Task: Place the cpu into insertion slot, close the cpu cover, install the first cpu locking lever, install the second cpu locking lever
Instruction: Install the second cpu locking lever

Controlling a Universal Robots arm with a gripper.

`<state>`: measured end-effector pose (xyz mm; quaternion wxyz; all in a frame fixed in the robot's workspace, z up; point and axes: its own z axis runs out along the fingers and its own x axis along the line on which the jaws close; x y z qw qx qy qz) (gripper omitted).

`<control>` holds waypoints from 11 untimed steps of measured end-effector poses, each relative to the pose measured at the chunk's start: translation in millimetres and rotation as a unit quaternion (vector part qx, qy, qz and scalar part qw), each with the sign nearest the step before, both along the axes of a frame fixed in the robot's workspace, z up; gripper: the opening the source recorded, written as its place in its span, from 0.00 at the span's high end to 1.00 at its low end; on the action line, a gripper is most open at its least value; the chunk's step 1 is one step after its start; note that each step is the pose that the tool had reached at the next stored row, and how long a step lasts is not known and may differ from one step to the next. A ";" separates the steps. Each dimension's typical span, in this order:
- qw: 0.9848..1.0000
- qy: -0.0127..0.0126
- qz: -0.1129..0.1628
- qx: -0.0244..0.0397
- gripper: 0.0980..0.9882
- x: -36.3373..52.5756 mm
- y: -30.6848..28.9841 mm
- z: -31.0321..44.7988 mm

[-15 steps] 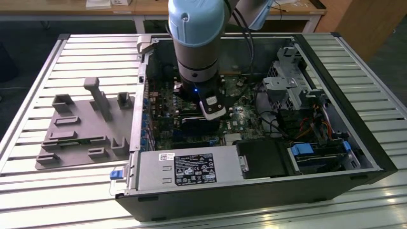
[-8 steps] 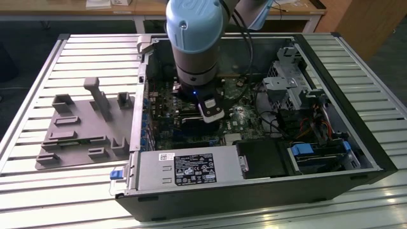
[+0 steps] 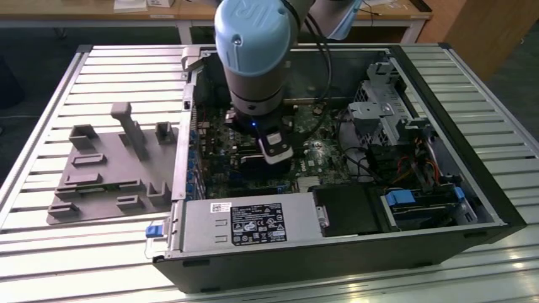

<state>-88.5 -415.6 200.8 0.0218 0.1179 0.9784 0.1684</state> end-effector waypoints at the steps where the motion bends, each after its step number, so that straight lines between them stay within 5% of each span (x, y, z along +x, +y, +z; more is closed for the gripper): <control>1: 1.000 0.000 0.000 0.001 1.00 -0.8 -0.1 -0.3; 11: 1.000 0.000 0.000 0.007 1.00 -3.9 -5.9 -2.7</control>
